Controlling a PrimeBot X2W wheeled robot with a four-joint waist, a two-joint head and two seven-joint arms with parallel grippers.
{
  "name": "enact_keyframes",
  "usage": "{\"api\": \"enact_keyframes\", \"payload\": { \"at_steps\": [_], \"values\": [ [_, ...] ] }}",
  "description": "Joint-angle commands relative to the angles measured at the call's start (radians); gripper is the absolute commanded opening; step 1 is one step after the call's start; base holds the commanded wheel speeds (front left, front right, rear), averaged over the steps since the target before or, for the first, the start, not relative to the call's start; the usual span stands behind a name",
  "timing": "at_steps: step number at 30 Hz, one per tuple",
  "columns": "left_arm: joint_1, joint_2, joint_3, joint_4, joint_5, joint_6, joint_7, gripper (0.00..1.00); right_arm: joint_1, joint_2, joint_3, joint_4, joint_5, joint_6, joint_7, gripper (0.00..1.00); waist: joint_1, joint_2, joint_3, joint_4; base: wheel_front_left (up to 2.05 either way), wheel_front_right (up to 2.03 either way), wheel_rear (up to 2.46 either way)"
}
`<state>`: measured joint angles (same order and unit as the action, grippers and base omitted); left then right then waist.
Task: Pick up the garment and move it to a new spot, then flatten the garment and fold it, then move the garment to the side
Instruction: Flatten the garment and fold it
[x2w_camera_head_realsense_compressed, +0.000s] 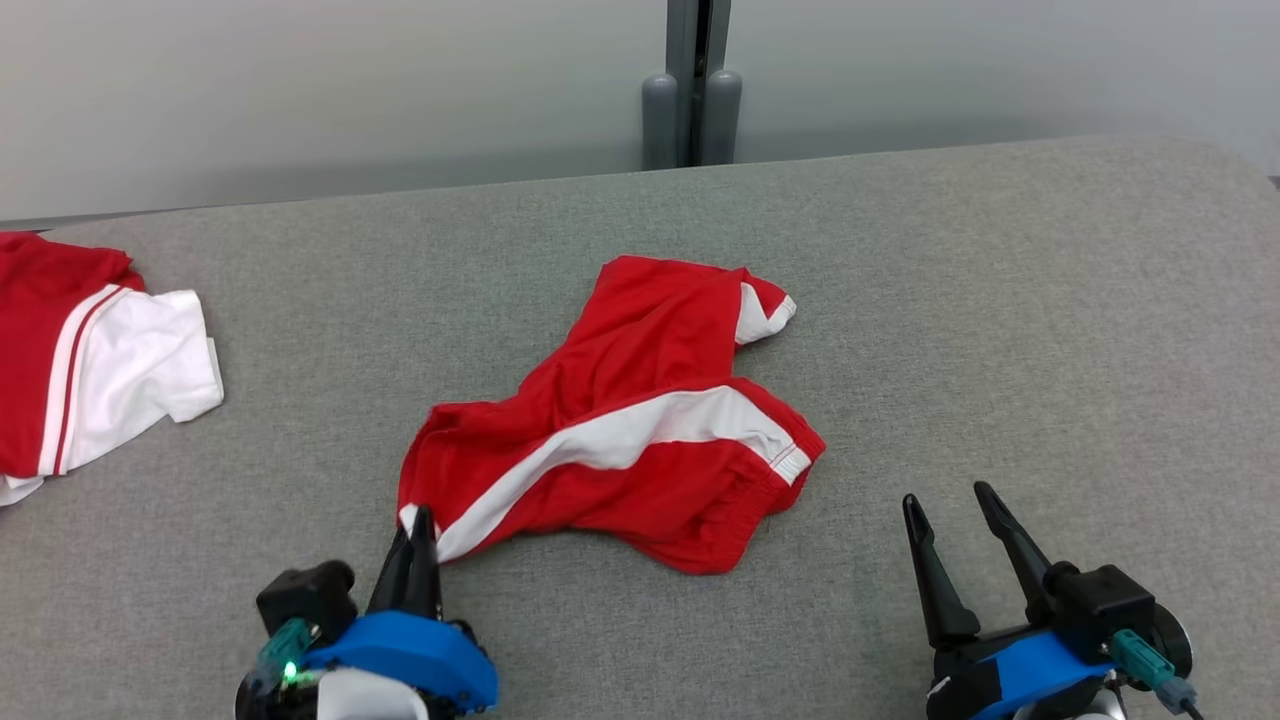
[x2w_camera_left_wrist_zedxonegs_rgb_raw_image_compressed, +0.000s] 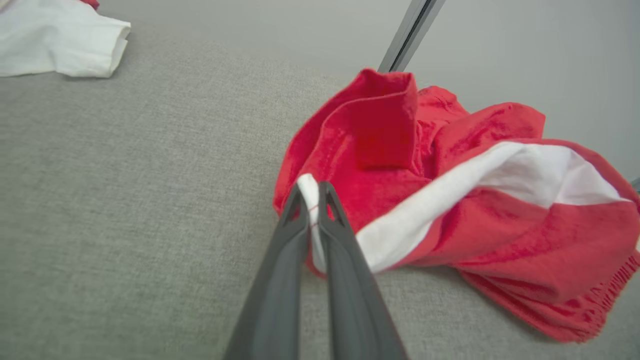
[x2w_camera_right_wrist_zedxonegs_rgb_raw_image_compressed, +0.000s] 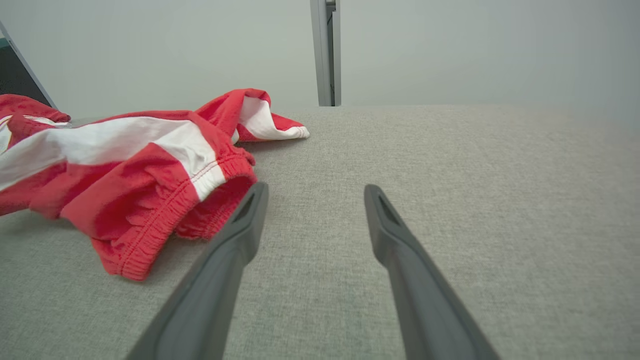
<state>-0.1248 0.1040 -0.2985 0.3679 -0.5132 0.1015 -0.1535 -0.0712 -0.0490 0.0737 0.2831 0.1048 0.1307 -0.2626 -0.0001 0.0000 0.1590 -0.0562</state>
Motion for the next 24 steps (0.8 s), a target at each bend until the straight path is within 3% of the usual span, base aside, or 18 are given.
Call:
{"api": "enact_keyframes", "payload": {
  "at_steps": [1, 7, 8, 9, 10, 18, 24],
  "values": [
    [0.013, -0.001, 0.015, 0.011, -0.014, -0.002, -0.011, 0.00, 0.012, -0.003, -0.001, 0.003, -0.008, 0.000, -0.003, 1.00, 0.0001, 0.0000, -0.003, -0.004, 0.00, 0.00, 0.00],
    [0.047, -0.019, 0.073, 0.075, -0.096, -0.018, -0.060, 0.00, 0.017, -0.003, -0.003, 0.008, -0.014, 0.000, -0.003, 1.00, 0.0001, 0.0000, -0.012, -0.014, 0.00, 0.00, 0.00],
    [0.050, -0.022, 0.082, 0.085, -0.105, -0.023, -0.067, 0.15, 0.017, -0.003, -0.003, 0.008, -0.015, 0.000, -0.003, 1.00, 0.0001, 0.0000, -0.013, -0.014, 0.00, 0.00, 0.00],
    [0.051, -0.024, 0.084, 0.095, -0.110, -0.026, -0.074, 0.45, 0.018, -0.003, -0.004, 0.008, -0.016, 0.000, -0.003, 1.00, 0.0001, 0.0000, -0.014, -0.015, 0.00, 0.00, 0.00],
    [0.052, -0.026, 0.085, 0.104, -0.113, -0.032, -0.080, 1.00, 0.019, -0.003, -0.004, 0.008, -0.017, 0.000, -0.003, 1.00, 0.0001, 0.0000, -0.016, -0.015, 0.00, 0.00, 0.00],
    [0.049, -0.004, 0.083, 0.086, -0.035, -0.090, -0.112, 1.00, 0.030, -0.003, 0.007, 0.005, -0.025, 0.000, -0.003, 1.00, 0.0001, 0.0000, -0.036, -0.009, 0.00, 0.00, 0.00],
    [0.072, 0.011, 0.117, 0.000, 0.083, -0.098, -0.113, 1.00, 0.019, -0.003, 0.008, -0.008, -0.036, 0.000, -0.003, 1.00, 0.0001, 0.0000, -0.054, 0.000, 0.00, 0.00, 0.00]
  ]
}}
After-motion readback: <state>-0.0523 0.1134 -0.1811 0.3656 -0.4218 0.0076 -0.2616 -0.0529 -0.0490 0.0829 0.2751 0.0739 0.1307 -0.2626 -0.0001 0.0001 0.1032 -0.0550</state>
